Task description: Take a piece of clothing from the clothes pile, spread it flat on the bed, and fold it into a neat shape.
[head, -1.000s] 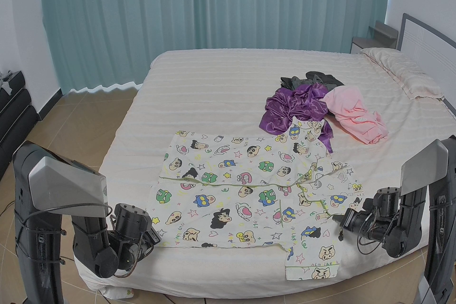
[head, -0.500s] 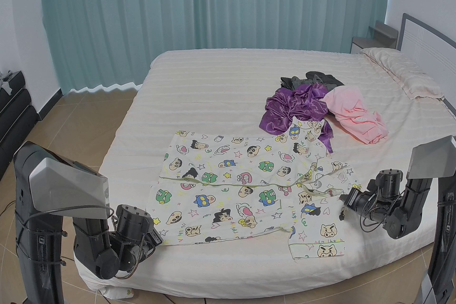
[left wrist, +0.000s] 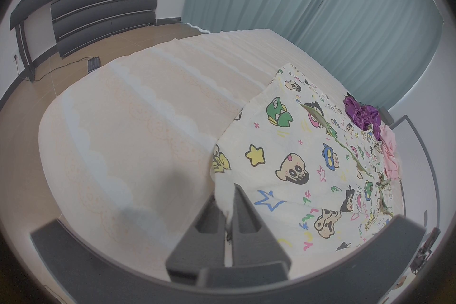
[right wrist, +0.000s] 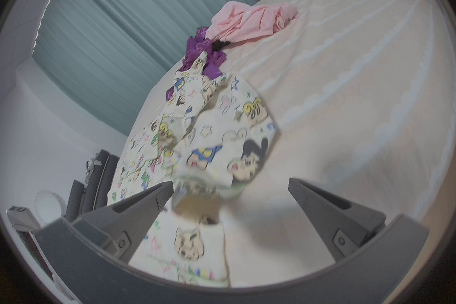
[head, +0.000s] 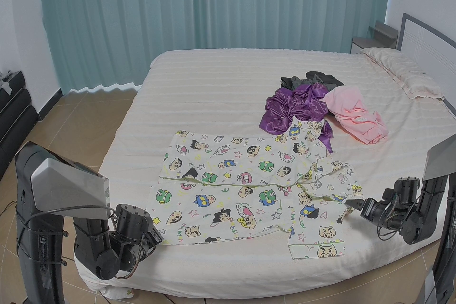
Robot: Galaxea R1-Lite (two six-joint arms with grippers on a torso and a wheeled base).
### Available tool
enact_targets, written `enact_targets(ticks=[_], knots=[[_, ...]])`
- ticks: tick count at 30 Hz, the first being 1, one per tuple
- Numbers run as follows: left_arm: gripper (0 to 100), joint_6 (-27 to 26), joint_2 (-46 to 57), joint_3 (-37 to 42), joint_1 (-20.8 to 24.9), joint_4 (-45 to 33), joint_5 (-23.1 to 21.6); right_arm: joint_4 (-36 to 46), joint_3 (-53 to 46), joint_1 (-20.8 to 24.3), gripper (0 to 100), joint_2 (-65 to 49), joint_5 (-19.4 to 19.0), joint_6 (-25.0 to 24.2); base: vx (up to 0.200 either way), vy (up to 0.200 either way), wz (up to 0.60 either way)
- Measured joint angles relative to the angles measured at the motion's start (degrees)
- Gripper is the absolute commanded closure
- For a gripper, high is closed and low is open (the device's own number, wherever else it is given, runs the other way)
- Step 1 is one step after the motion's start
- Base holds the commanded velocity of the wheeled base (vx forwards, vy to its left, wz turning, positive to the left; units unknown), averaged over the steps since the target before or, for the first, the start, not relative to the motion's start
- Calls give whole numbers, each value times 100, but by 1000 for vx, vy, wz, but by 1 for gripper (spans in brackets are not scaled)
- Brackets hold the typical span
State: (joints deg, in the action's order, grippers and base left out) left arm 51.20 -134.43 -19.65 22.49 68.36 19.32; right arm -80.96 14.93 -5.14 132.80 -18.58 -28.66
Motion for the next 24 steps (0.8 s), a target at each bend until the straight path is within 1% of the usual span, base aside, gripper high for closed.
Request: enact_targets(ticks=[4, 8, 16, 23, 24], knots=[[100, 4, -2, 0, 0, 4, -4, -584, -702, 118, 0, -50, -224, 99, 0, 0, 0], [100, 11, -5, 4, -1, 6, -6, -786, -1147, 514, 0, 72, -340, 176, 0, 0, 0], [100, 15, -6, 9, 2, 6, -9, -806, -1146, 980, 0, 446, -361, 204, 0, 0, 0], [100, 12, -6, 6, 7, 9, -11, -822, -1113, 1236, 0, 641, -315, 206, 0, 0, 0], [100, 11, -6, 6, 7, 9, -11, -819, -1100, 1285, 100, 658, -288, 204, 0, 0, 0]])
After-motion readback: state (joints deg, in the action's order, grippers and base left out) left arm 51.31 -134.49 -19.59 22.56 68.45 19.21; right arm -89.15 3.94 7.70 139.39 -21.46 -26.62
